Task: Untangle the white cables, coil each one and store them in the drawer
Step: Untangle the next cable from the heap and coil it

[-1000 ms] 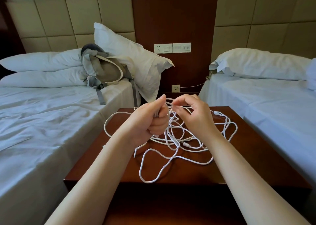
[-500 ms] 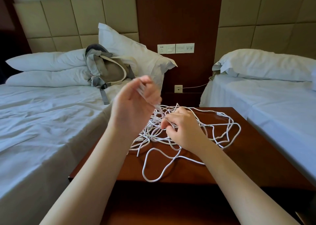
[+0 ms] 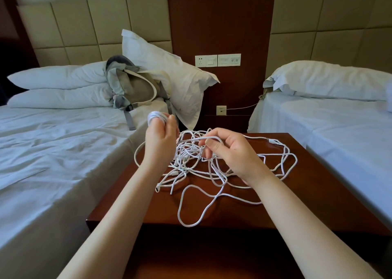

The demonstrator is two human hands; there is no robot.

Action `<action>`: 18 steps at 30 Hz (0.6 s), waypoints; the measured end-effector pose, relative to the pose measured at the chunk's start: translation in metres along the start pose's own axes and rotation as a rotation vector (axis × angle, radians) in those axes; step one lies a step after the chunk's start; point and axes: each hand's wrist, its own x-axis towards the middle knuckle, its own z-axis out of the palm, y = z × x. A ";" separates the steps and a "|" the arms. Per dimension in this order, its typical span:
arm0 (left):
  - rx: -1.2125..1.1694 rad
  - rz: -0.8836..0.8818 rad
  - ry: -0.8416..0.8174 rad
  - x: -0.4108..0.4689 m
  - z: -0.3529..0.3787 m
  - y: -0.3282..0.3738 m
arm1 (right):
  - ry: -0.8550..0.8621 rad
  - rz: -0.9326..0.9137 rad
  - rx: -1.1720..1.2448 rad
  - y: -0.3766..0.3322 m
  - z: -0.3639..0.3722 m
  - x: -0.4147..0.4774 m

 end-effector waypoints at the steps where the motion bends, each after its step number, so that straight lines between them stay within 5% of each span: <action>1: 0.047 0.003 -0.050 -0.002 0.002 0.002 | 0.000 0.006 0.053 -0.002 -0.003 0.000; 6: 0.177 -0.054 -0.272 -0.011 0.007 0.009 | 0.140 -0.175 -0.176 -0.011 -0.019 0.001; 11: -0.083 -0.173 -0.572 -0.016 0.008 0.019 | 0.354 -0.465 -0.507 -0.009 -0.036 0.006; 18: -0.753 -0.369 -1.227 -0.017 0.005 0.024 | 0.359 -0.420 -0.508 0.010 -0.032 0.005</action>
